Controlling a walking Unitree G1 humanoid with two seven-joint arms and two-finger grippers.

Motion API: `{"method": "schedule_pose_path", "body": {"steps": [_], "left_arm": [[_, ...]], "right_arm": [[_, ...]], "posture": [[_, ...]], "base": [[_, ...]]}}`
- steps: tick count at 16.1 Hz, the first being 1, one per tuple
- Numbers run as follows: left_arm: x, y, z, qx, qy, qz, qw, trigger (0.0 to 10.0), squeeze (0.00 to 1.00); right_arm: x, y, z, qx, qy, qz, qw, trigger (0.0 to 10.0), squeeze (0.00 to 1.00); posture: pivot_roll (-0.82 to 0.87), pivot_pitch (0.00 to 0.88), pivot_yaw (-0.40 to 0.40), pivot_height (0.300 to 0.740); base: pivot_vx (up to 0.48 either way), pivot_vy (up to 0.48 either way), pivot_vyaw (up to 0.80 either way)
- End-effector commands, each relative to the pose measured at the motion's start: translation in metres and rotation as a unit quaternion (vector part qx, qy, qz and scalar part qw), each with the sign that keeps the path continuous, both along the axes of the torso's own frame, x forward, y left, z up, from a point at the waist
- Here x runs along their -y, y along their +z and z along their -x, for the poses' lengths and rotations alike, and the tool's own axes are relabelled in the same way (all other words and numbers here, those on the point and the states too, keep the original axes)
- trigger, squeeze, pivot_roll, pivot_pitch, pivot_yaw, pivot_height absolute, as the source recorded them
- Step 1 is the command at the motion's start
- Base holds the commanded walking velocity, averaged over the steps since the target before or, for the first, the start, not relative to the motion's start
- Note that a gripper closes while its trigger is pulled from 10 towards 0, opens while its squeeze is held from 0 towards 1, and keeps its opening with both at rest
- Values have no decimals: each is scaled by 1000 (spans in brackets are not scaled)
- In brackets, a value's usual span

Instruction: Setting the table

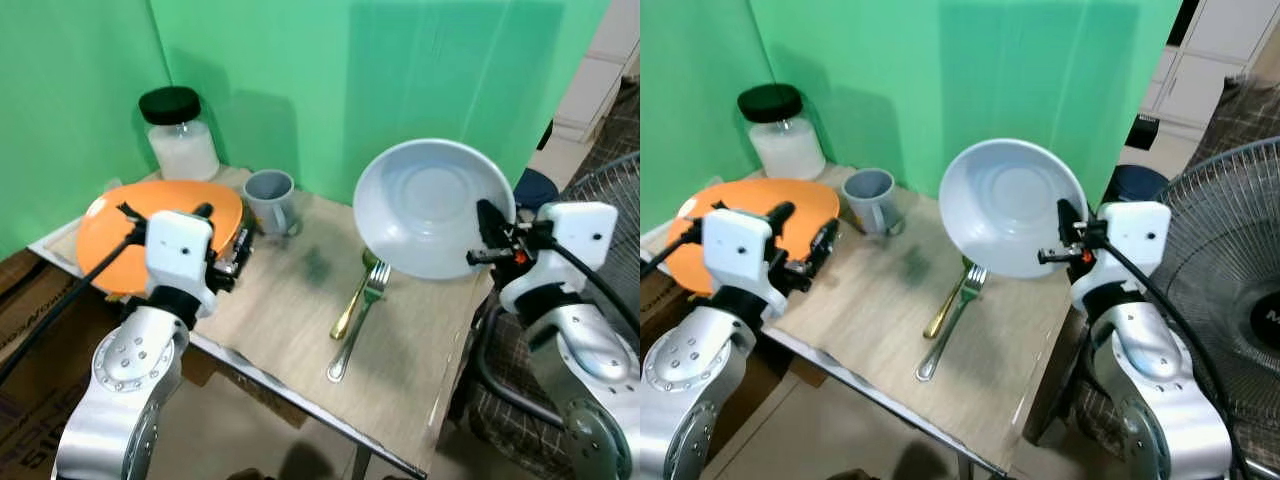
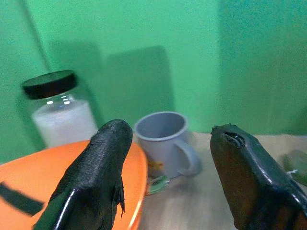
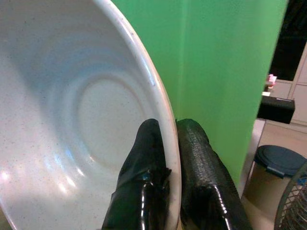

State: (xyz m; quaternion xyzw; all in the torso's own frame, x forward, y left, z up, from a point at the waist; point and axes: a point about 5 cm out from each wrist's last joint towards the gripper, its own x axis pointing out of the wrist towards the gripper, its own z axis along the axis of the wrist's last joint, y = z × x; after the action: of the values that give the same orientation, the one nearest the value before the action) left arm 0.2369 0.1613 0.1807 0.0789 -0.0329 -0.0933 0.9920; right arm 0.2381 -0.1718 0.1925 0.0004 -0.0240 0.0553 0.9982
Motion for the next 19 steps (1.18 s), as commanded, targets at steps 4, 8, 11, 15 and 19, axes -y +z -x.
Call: {"method": "schedule_pose_path", "body": {"steps": [4, 8, 11, 15, 19], "left_arm": [[3, 0, 2, 2, 12, 5, 1000, 10000, 0], [3, 0, 2, 0, 15, 6, 1000, 10000, 0], [1, 1, 0, 2, 19, 12, 1000, 10000, 0], [0, 1, 0, 2, 20, 5, 1000, 10000, 0], [-1, 1, -1, 1, 20, 5, 1000, 10000, 0]], "right_arm": [[-12, 2, -5, -14, 26, 4, 1000, 10000, 0], [-13, -3, -6, -32, 18, 15, 999, 10000, 0], [-11, -2, -7, -29, 15, 40, 999, 10000, 0], [-11, 0, -7, -26, 19, 30, 999, 10000, 0], [-10, 2, -6, -24, 20, 26, 999, 10000, 0]], "posture": [[-5, 0, 11, 740], [-12, 0, 15, 740], [-17, 0, 20, 740], [-14, 0, 18, 740], [-20, 0, 20, 740]], "base": [[-70, 0, 0], [-71, 0, 0], [0, 0, 0], [0, 0, -580], [0, 0, -800]]}}
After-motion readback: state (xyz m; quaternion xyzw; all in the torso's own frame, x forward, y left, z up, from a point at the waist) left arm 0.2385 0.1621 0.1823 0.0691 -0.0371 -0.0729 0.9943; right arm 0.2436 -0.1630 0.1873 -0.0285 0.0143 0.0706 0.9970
